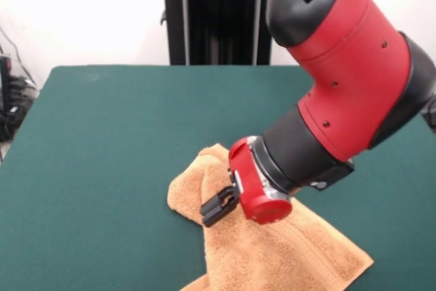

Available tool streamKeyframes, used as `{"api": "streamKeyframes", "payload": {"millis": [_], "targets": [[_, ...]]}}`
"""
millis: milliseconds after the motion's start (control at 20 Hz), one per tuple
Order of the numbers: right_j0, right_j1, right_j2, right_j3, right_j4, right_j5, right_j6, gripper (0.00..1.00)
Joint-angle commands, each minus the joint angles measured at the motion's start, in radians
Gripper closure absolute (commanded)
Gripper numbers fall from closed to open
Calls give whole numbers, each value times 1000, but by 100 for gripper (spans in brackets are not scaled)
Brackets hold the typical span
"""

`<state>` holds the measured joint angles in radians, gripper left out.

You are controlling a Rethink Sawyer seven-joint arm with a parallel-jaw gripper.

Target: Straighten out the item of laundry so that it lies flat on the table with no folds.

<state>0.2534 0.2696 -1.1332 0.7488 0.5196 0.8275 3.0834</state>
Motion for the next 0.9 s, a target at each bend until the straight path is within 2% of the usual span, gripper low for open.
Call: {"api": "streamKeyframes", "payload": {"millis": [50,150,250,350,450,700,850,900], "targets": [[-8,-5,177,-40,-51,107,-140,100],[-11,-2,160,-43,-75,87,-127,100],[-12,-28,203,-32,-76,156,-162,100],[-7,-24,174,-33,-121,88,-159,100],[-17,-2,103,-52,-155,82,-101,100],[-108,-30,259,-63,-207,-56,-283,100],[-182,-62,378,-58,-290,-163,-496,100],[-219,-85,437,-49,-345,-227,-624,100]]}}
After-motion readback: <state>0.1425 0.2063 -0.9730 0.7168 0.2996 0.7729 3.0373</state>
